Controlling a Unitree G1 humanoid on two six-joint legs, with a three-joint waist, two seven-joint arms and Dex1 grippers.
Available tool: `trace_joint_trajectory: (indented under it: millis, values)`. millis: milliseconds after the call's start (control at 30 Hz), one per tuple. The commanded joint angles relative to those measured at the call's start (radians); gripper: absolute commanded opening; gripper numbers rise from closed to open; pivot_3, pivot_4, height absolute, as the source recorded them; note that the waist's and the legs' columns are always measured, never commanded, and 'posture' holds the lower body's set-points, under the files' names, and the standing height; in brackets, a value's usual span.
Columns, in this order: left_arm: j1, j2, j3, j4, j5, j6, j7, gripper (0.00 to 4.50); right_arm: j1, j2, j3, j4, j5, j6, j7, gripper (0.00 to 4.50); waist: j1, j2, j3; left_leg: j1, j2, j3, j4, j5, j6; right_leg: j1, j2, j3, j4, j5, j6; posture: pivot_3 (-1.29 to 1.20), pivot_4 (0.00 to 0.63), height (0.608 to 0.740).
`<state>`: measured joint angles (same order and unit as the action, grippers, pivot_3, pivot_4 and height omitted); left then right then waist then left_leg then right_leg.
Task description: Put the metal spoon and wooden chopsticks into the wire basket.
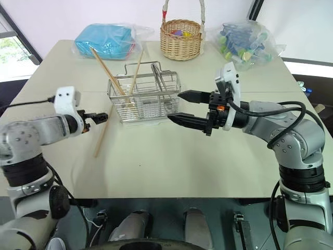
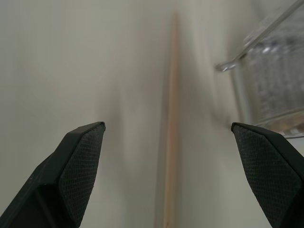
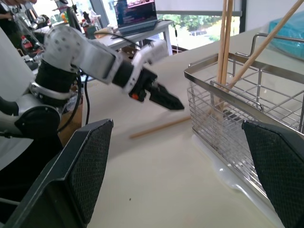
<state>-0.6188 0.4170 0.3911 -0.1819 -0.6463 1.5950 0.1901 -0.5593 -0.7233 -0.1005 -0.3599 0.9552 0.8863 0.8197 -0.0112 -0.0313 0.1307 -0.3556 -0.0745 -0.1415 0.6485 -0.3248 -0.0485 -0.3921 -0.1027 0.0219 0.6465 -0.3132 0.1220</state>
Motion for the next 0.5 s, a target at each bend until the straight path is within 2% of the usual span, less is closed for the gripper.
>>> trace_joint_trajectory:
  millis: [33,233,500]
  values:
    - [-0.022,-0.003,-0.059,0.097,0.074,-0.098,-0.051,4.48,-0.012,0.004,-0.022,-0.032,0.018,0.000,-0.008,4.50,0.000,0.000,0.000,0.000,0.000,0.000,0.000,0.000,0.000,0.000,0.000,0.000,0.000,0.000,0.000,0.00,0.150,0.740]
    - [-0.135,0.002,-0.194,0.390,0.189,-0.301,-0.171,4.48,0.001,0.008,-0.025,-0.052,0.026,0.000,-0.023,4.50,0.008,0.001,0.000,0.001,0.000,0.000,0.000,0.000,0.000,0.001,0.000,0.000,0.000,0.000,0.000,0.00,0.150,0.740]
    - [-0.268,0.003,-0.276,0.761,0.325,-0.483,-0.282,4.48,0.011,0.009,-0.032,-0.062,0.026,-0.006,-0.035,4.50,0.019,0.005,-0.003,0.001,-0.001,0.000,0.000,0.000,0.000,0.001,0.000,0.000,0.000,0.000,0.000,0.00,0.150,0.740]
